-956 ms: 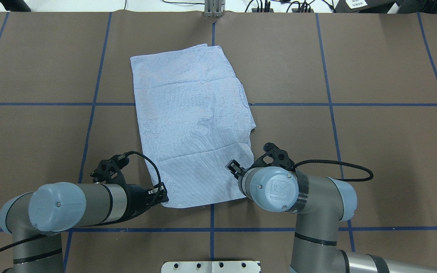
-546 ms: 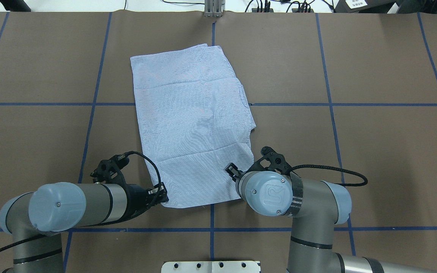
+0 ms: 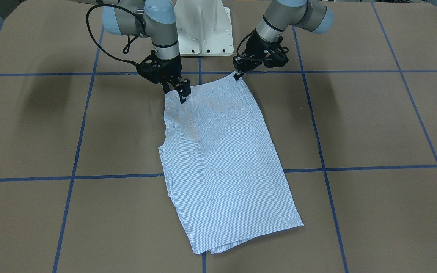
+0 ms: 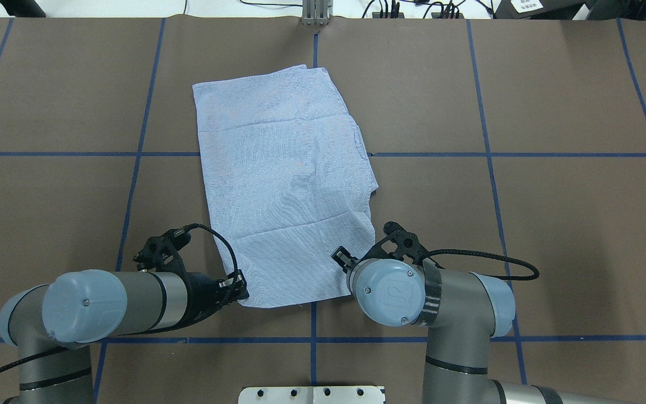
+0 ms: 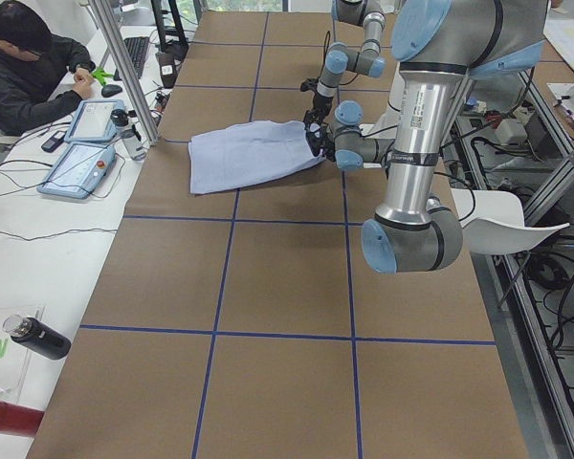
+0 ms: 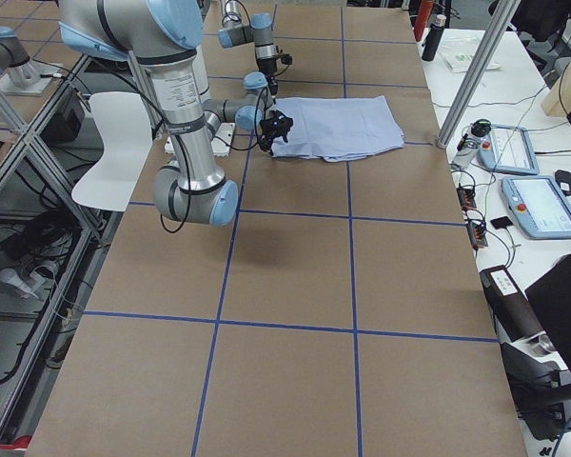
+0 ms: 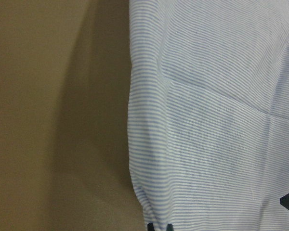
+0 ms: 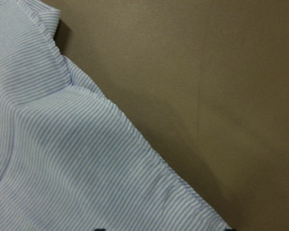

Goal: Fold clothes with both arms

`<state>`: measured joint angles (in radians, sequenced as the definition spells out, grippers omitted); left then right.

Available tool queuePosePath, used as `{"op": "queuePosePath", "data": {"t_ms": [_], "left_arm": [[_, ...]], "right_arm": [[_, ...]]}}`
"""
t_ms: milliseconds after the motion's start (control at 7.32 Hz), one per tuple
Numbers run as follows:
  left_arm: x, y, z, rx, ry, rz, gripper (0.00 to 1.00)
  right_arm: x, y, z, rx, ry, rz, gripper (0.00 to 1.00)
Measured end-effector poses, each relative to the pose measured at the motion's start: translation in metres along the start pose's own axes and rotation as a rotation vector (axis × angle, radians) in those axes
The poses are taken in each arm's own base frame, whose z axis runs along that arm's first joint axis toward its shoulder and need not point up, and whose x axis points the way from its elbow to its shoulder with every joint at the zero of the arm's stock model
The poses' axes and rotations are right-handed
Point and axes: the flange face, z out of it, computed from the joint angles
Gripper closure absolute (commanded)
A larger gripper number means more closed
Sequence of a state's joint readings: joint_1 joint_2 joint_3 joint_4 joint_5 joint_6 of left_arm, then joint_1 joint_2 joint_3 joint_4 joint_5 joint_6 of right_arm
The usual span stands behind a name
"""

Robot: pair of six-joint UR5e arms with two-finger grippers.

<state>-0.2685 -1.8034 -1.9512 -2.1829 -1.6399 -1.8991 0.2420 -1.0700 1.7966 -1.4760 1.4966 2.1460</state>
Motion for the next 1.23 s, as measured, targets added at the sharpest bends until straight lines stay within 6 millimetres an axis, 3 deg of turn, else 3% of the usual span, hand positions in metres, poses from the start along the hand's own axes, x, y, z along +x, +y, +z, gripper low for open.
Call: {"op": "queuePosePath", "data": {"t_ms": [273,819,956,1229], "left_arm": [[0.000,0.000,0.000,-0.001,-0.001,0.000,1.00],[0.000,0.000,0.000,0.000,-0.001,0.000,1.00],[0.000,0.000,0.000,0.000,-0.001,0.000,1.00],[0.000,-0.001,0.000,0.001,-0.001,0.000,1.00]], "right_arm": [[0.000,0.002,0.000,-0.001,0.002,-0.002,0.18],[0.001,0.008,0.000,-0.006,0.002,-0.009,0.30],[0.001,0.010,0.001,-0.003,0.001,-0.011,0.44],[-0.003,0.012,-0.001,-0.001,-0.007,-0.010,0.91]]}}
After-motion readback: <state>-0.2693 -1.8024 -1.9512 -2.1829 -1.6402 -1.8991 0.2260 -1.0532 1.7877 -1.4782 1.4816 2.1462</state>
